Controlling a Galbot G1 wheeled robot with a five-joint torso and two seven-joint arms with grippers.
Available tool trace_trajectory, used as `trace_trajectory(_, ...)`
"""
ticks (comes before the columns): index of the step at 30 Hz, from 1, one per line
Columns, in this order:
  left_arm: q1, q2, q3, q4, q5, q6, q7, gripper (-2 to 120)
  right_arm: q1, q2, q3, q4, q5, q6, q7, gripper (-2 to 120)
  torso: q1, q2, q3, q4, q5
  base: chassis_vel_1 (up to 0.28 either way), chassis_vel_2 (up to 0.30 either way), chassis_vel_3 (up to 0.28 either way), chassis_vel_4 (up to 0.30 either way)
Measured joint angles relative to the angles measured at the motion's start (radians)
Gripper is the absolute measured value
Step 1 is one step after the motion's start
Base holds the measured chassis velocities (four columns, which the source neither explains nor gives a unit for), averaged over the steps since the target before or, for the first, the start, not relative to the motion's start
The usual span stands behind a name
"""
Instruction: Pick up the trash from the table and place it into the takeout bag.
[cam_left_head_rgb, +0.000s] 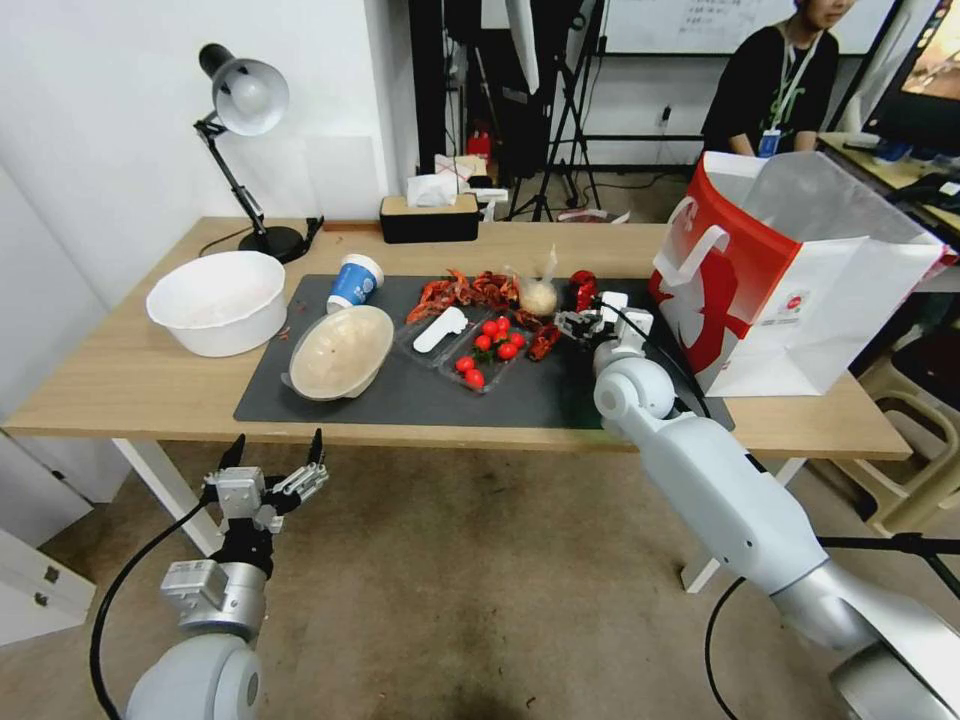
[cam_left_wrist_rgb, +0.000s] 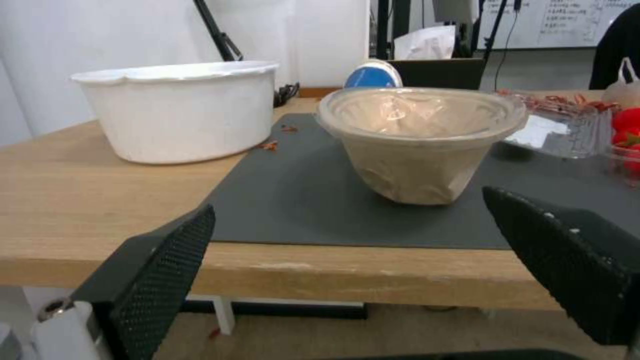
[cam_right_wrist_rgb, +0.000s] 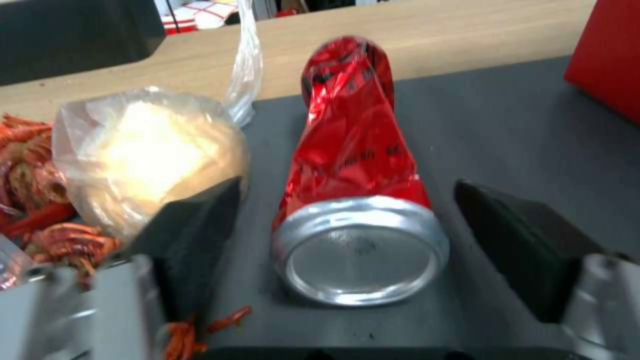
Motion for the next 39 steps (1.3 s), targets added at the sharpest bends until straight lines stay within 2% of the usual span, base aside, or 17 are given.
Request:
trace_trajectory(1, -0.001, -0.001, 0.0, 0.004, 0.0, -0.001, 0.0, 100, 0.0, 0.002, 0.0, -0.001, 0.0, 0.0, 0.001, 73, 0.0, 0.0, 0.0, -0.0001, 0.0, 0.0, 0.0, 0.0, 0.0)
trace_trajectory(3, -0.002, -0.001, 0.0, 0.005, 0.0, -0.002, 0.0, 100, 0.0, 0.002, 0.0, -0.001, 0.0, 0.0, 0.002, 71, 0.0, 0.0, 0.0, -0.0001, 0.0, 0.0, 0.0, 0.0, 0.0)
trace_trajectory(6, -0.003, -0.002, 0.002, 0.011, 0.002, -0.005, 0.0, 100, -0.004, 0.003, 0.0, 0.0, 0.0, -0.02, 0.024, 53, 0.0, 0.0, 0.0, 0.0, 0.0, 0.0, 0.0, 0.0, 0.0)
trace_trajectory(8, -0.003, -0.002, 0.003, 0.012, 0.002, -0.005, 0.0, 100, -0.005, 0.003, 0.001, 0.002, 0.0, -0.025, 0.029, 51, 0.0, 0.0, 0.0, 0.0, -0.0002, 0.0, 0.0, 0.0, 0.0)
trace_trajectory(29, -0.004, -0.001, 0.005, 0.017, 0.003, -0.008, 0.0, 100, -0.016, 0.003, 0.013, 0.016, 0.006, -0.035, 0.051, 51, 0.0, 0.0, 0.0, 0.0002, -0.0001, 0.0, 0.0, 0.0, 0.0)
trace_trajectory(31, -0.004, 0.0, 0.005, 0.018, 0.003, -0.009, 0.0, 100, -0.026, -0.003, 0.025, 0.045, 0.007, -0.012, 0.025, 51, 0.0, 0.0, 0.0, -0.0004, 0.0006, 0.0, 0.0, 0.0, 0.0)
trace_trajectory(39, -0.007, 0.001, 0.008, 0.021, 0.004, -0.009, 0.0, 100, -0.044, -0.029, 0.057, 0.168, 0.005, 0.049, -0.051, 51, 0.0, 0.0, 0.0, 0.0001, -0.0001, 0.0, 0.0, 0.0, 0.0)
